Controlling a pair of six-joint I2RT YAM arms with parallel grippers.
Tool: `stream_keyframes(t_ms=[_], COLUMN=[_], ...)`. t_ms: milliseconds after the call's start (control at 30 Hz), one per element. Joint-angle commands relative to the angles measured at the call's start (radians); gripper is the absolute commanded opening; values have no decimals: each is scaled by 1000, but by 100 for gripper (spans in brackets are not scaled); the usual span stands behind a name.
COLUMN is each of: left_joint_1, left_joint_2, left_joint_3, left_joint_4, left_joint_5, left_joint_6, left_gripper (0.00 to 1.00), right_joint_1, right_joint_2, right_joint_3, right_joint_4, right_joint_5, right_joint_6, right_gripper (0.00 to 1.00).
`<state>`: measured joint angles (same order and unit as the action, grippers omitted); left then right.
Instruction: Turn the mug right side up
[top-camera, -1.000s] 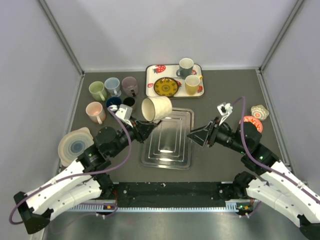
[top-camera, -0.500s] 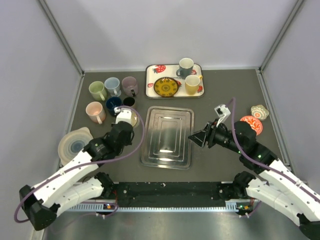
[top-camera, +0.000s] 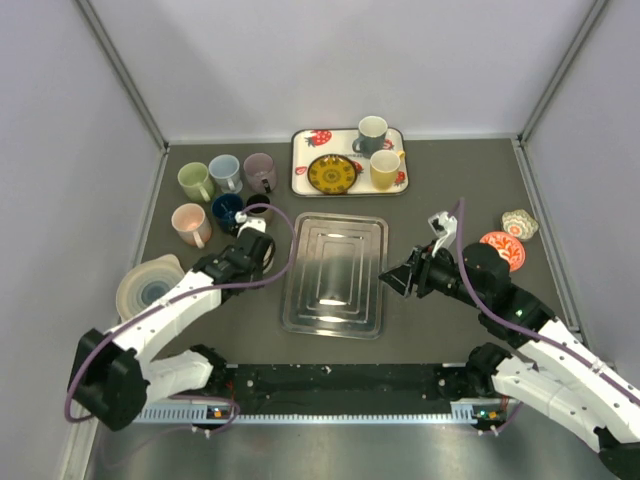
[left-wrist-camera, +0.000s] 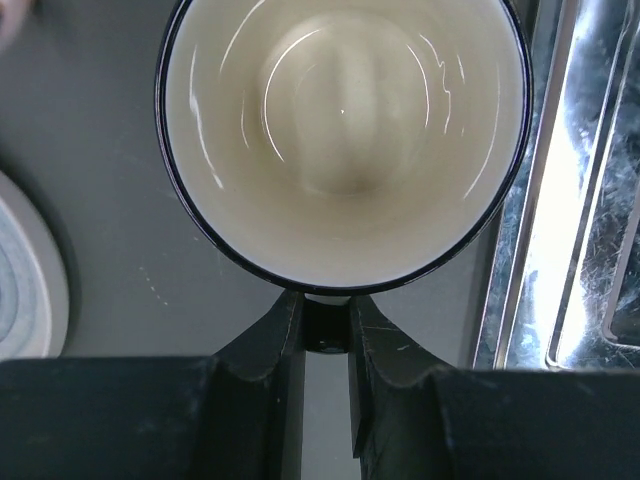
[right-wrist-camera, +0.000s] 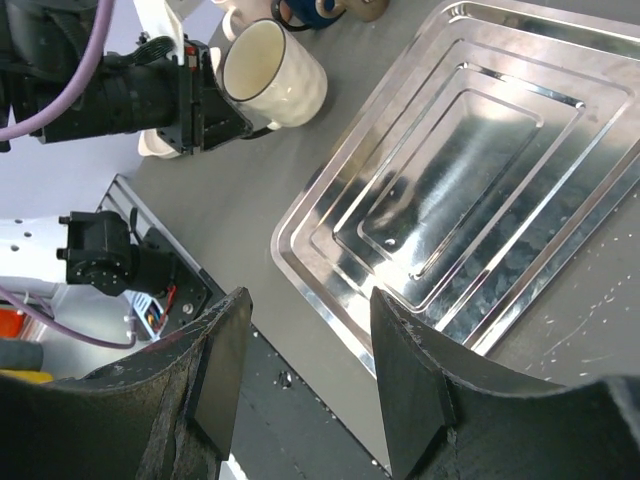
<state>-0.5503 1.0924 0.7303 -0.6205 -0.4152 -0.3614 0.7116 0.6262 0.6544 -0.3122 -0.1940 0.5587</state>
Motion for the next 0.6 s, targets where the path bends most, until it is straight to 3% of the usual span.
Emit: stream_keyframes(t_ms=[0, 333, 567], left_joint_1=[30, 147, 164], left_joint_2=[38, 133, 167], left_joint_3=[32, 44, 78], left_joint_4=[119, 150, 122], left_joint_5=[53, 131, 128], left_joint_6=[9, -7, -13], left_gripper=[0, 0, 2], right_joint_1=[5, 6, 6], right_joint_2=[-8, 13, 23], right_joint_3=[14, 25, 28], right_joint_4=[1, -5, -8], right_joint_5=[22, 14, 16], right_joint_6=[-23, -31, -33], right_gripper=[51, 51, 51])
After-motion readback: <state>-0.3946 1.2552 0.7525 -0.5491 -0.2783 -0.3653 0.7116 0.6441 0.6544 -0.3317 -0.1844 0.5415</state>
